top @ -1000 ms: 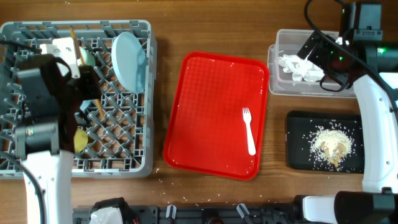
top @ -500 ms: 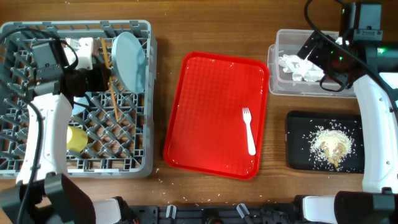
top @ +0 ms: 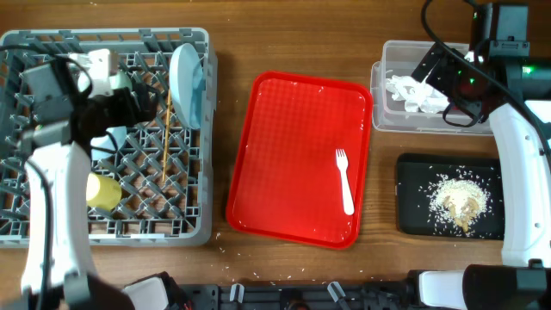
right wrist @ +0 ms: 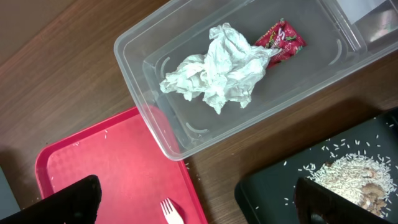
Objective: Sort waste into correct bins and load items into the dishwasher rack
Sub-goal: 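Carry the chopstick left and stand it upright in the rack, then move the left gripper back over the white fork on the tray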
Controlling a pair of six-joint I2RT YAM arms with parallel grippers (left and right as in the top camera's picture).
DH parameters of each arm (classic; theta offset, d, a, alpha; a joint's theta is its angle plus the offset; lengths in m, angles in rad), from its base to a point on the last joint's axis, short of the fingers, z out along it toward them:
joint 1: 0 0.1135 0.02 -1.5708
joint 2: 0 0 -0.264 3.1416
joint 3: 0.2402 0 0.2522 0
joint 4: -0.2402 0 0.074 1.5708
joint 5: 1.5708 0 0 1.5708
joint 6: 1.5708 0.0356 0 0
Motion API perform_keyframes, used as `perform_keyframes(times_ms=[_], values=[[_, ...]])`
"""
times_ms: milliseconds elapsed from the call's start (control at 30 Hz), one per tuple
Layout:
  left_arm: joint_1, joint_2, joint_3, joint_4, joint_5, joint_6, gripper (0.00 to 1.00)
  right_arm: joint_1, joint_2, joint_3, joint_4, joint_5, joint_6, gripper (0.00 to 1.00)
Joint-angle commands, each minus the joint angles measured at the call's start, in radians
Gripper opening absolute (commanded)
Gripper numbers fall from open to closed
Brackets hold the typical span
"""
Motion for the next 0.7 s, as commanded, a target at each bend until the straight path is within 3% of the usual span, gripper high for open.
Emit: perform_keyframes(times_ms=[0,67,200,333,400,467,533,600,667], values=[[0.02,-0.195,0.018,-0.008,0.037,-0.111,1.0,0.0,0.005,0.003,0.003,0.01,0.008,1.0],[0.019,-0.282,0.018,-0.03,0.134,-0.164,1.0,0.0,0.005,0.003,0.003,0.01,0.008,1.0],[-0.037,-0.417,0.018,-0.157,0.468,-0.364,1.0,0.0,0.005,0.003,0.003,0.01,0.008,1.0],[-0.288,-0.397,0.016,-0.236,0.491,-0.398,1.0,0.0,0.005,0.003,0.003,0.01,0.007,1.0],[-0.437,-0.349,0.016,-0.228,0.385,-0.463,1.0,0.0,0.005,0.003,0.003,0.01,0.008,1.0],[-0.581,-0.288,0.016,-0.225,0.162,-0.62,1.0,0.0,0.005,0.003,0.003,0.01,0.008,1.0],[-0.792,-0.166,0.016,-0.226,-0.179,-0.874,1.0,0.0,0.005,0.003,0.003,0.01,0.008,1.0],[-0.916,-0.056,0.016,-0.224,-0.304,-1.065,1.0,0.0,0.005,0.003,0.003,0.01,0.008,1.0],[-1.019,0.075,0.016,-0.138,-0.323,-1.101,1.0,0.0,0.005,0.003,0.003,0.01,0.008,1.0]])
